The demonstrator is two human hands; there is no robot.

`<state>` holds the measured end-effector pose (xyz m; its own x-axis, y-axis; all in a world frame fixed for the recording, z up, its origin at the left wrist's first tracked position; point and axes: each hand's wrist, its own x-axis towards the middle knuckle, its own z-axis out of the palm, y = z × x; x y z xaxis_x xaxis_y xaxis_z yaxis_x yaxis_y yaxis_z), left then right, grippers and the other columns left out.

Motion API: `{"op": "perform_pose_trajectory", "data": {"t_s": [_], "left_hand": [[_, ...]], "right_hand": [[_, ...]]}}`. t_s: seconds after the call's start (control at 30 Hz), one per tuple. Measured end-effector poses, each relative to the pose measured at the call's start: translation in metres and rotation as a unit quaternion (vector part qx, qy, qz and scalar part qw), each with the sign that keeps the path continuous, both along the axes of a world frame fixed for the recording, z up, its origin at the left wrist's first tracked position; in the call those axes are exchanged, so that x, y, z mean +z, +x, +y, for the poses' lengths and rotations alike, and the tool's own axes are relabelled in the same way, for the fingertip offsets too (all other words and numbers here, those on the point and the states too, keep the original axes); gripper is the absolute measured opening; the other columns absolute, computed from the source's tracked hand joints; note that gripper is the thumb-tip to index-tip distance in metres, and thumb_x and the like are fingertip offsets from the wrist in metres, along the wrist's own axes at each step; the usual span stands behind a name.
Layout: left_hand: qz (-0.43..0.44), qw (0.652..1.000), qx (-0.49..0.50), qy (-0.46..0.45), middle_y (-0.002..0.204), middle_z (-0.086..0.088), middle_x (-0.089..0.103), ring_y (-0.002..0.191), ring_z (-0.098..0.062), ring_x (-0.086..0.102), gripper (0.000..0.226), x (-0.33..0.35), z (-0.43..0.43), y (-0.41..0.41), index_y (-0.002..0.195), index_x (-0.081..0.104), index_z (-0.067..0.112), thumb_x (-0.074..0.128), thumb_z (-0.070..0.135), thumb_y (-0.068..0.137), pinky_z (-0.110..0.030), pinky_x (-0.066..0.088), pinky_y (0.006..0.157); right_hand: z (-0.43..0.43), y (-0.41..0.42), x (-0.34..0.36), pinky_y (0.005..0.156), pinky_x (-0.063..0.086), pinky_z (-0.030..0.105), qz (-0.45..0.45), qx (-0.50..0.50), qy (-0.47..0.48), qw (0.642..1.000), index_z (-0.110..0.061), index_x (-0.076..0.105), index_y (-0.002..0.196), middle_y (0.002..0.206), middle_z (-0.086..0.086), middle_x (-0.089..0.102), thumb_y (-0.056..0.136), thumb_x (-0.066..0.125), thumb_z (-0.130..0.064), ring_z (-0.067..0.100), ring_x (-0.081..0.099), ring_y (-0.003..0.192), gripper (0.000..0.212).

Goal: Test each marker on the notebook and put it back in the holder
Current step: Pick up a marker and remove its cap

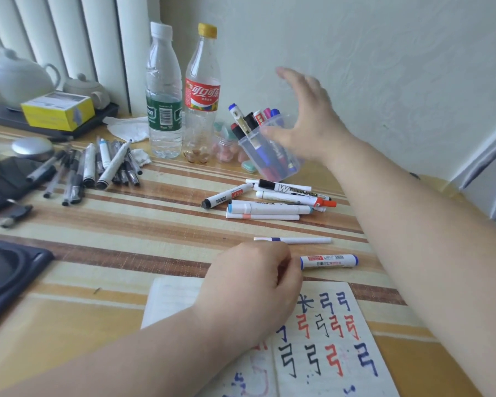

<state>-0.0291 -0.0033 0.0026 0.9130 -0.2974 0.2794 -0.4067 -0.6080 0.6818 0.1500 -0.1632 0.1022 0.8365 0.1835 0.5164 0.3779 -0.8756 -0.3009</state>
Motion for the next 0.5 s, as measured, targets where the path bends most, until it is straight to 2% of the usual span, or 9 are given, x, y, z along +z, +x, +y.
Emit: {"op": "perform_pose_trajectory", "data": {"t_s": [0.07, 0.1, 0.17, 0.23, 0.33, 0.43, 0.5], "left_hand": [[0.002, 1.0, -0.002, -0.003, 0.063, -0.001, 0.054, 0.063, -0.017, 0.051, 0.041, -0.001, 0.002, 0.001, 0.067, 0.047, 0.015, 0.045, 0.042, 0.098, -0.038, 0.046, 0.057], [0.002, 1.0, -0.005, -0.003, 0.063, -0.001, 0.054, 0.064, -0.017, 0.051, 0.041, -0.002, 0.003, 0.001, 0.068, 0.047, 0.015, 0.045, 0.042, 0.098, -0.038, 0.046, 0.058], [-0.006, 1.0, -0.01, 0.003, 0.064, -0.001, 0.054, 0.065, -0.017, 0.052, 0.041, -0.002, 0.003, 0.002, 0.069, 0.048, 0.014, 0.045, 0.042, 0.099, -0.039, 0.046, 0.06], [-0.007, 1.0, -0.012, 0.004, 0.066, -0.002, 0.055, 0.065, -0.018, 0.052, 0.041, -0.002, 0.003, 0.002, 0.071, 0.049, 0.014, 0.045, 0.042, 0.1, -0.039, 0.047, 0.061], [-0.002, 1.0, -0.013, 0.006, 0.066, -0.001, 0.054, 0.065, -0.018, 0.052, 0.041, -0.003, 0.003, 0.002, 0.071, 0.05, 0.014, 0.045, 0.043, 0.1, -0.039, 0.046, 0.061], [0.0, 1.0, -0.011, -0.004, 0.065, -0.001, 0.056, 0.065, -0.017, 0.053, 0.04, -0.003, 0.003, 0.002, 0.071, 0.051, 0.014, 0.046, 0.043, 0.099, -0.04, 0.047, 0.06], [0.0, 1.0, -0.007, -0.009, 0.064, -0.002, 0.055, 0.064, -0.018, 0.053, 0.04, -0.004, 0.003, 0.002, 0.071, 0.051, 0.014, 0.047, 0.043, 0.099, -0.042, 0.048, 0.06]], "right_hand": [[0.019, 0.02, 0.004, 0.114, 0.029, 0.029, 0.14, 0.006, -0.021, 0.99, -0.045, 0.027, 0.155, 0.156, 0.005, 0.032, 0.077, 0.081, -0.048, 0.019, 0.038, 0.14, 0.096], [0.024, 0.028, 0.001, 0.115, 0.031, 0.032, 0.167, -0.002, -0.042, 0.985, -0.047, 0.029, 0.154, 0.155, 0.004, 0.034, 0.077, 0.081, -0.047, 0.02, 0.04, 0.14, 0.092], [0.026, 0.04, -0.006, 0.112, 0.04, 0.037, 0.145, -0.031, -0.089, 0.985, -0.041, 0.043, 0.148, 0.145, 0.006, 0.044, 0.08, 0.077, -0.036, 0.025, 0.046, 0.135, 0.076], [0.022, 0.041, -0.009, 0.102, 0.046, 0.033, 0.115, -0.053, -0.093, 0.988, -0.032, 0.049, 0.142, 0.136, 0.007, 0.054, 0.081, 0.074, -0.024, 0.027, 0.054, 0.123, 0.067], [0.008, 0.035, -0.01, 0.084, 0.043, 0.026, 0.108, -0.064, -0.05, 0.991, -0.029, 0.048, 0.141, 0.131, 0.005, 0.059, 0.08, 0.079, -0.023, 0.023, 0.059, 0.103, 0.068], [-0.013, 0.02, -0.013, 0.086, 0.04, 0.024, 0.095, -0.063, -0.007, 0.993, -0.035, 0.044, 0.145, 0.132, 0.001, 0.057, 0.08, 0.083, -0.028, 0.019, 0.056, 0.102, 0.076], [-0.03, 0.006, -0.017, 0.089, 0.039, 0.022, 0.096, -0.06, 0.013, 0.993, -0.037, 0.039, 0.149, 0.131, -0.005, 0.056, 0.081, 0.083, -0.022, 0.017, 0.055, 0.106, 0.082]]}}
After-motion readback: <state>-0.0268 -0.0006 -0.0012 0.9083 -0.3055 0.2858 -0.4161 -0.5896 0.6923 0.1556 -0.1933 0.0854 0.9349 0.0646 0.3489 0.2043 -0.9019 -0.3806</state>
